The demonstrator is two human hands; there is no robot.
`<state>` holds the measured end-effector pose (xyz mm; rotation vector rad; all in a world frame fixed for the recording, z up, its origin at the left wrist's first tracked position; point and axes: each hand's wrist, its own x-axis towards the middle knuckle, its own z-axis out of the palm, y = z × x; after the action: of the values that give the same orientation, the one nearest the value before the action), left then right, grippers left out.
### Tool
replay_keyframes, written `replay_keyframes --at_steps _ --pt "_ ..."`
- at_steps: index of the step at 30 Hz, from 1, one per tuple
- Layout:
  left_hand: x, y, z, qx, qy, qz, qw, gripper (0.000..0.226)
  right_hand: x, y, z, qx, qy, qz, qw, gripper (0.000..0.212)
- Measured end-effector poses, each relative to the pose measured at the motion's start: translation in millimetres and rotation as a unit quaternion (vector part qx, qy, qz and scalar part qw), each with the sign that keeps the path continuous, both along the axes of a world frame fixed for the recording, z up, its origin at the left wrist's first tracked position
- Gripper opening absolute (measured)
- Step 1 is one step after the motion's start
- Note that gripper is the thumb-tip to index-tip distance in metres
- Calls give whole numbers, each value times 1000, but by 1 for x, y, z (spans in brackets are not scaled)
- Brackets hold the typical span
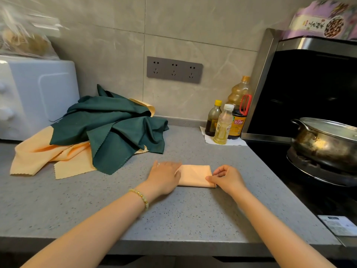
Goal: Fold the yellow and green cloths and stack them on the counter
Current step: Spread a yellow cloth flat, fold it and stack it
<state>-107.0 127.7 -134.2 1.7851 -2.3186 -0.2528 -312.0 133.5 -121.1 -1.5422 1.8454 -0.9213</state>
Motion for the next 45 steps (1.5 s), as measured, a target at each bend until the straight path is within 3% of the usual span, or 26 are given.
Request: replay_keyframes --at_steps 3,6,9,12,16,24,36,42,45 --pt "-3 4 -9 -17 -58 9 998 48 9 0 5 -45 90 13 995 40" --pt "-4 4 -13 -25 -68 12 997 49 37 4 15 -159 215 93 959 45" --pt "-5 4 -13 -28 -70 16 997 49 65 2 11 -109 329 197 917 52" --pt "-6 4 -15 -20 -82 24 996 50 74 -7 -10 -39 373 222 900 52" --pt "-4 0 -16 -6 -75 25 997 52 69 -13 -26 -29 352 210 912 51" --pt "11 -4 -13 33 -55 -15 998 52 45 -18 -26 -14 377 228 898 54" --pt "15 -4 -6 71 -86 -14 994 52 5 -20 -16 62 354 229 905 53" --pt "-8 -10 -1 79 -128 97 984 54 38 13 3 -116 266 190 938 42" --pt "-12 -21 15 76 -133 116 981 51 48 26 2 -97 269 249 925 40"
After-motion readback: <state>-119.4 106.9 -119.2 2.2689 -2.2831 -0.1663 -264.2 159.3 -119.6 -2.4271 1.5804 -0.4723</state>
